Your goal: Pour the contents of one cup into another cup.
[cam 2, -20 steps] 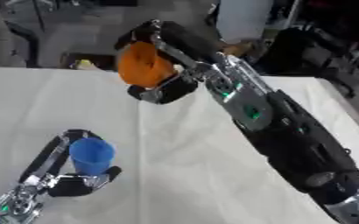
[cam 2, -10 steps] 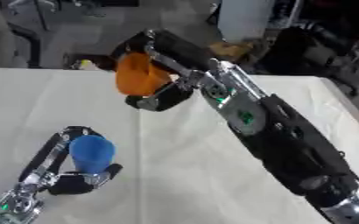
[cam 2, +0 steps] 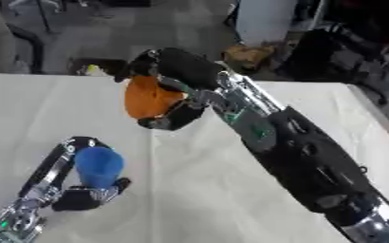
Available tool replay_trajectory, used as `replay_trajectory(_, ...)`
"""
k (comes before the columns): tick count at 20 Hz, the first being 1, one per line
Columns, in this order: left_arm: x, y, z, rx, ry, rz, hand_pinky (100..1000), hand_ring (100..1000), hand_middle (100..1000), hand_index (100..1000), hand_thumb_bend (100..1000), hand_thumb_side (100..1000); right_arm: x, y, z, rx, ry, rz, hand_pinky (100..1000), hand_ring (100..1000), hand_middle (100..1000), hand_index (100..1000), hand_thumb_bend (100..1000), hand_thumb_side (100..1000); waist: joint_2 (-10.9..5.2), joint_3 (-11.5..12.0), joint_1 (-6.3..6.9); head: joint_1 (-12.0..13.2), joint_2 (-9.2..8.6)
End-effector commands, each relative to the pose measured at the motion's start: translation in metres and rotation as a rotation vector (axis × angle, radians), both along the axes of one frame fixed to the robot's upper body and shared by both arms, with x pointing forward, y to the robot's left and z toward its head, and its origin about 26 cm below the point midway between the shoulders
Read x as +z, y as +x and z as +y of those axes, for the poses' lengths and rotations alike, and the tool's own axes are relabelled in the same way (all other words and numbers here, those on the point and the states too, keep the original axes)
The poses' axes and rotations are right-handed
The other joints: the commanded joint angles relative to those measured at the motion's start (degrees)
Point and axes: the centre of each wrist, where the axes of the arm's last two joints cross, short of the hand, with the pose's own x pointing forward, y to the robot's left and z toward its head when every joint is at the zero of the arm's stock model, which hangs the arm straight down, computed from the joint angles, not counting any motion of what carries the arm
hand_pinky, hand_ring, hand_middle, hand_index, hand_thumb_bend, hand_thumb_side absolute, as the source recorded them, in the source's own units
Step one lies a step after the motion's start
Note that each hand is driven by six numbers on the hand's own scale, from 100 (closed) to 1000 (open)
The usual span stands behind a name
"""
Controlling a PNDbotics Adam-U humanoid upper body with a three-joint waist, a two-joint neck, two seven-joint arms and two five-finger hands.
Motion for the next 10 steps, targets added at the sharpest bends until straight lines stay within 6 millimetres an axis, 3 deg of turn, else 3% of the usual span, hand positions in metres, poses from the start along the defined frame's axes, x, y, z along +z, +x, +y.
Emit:
replay_trajectory(1,0.01,0.004,-0.004,-0.003,-0.009,-0.04,334,347,254,521,452,100,0.012,0.001,0.003,0.014,-0.027,-0.053,629,356,320,816,395,100,-0.93,-0.19,0.03,0.04,0.19)
replay_trajectory(10,0.009,0.006,-0.008,-0.007,-0.007,-0.047,335,348,254,520,451,100,0.013,0.0,0.016,0.061,-0.142,-0.128,707,351,355,834,402,100,-1.05,-0.2,-0.51,0.16,0.26)
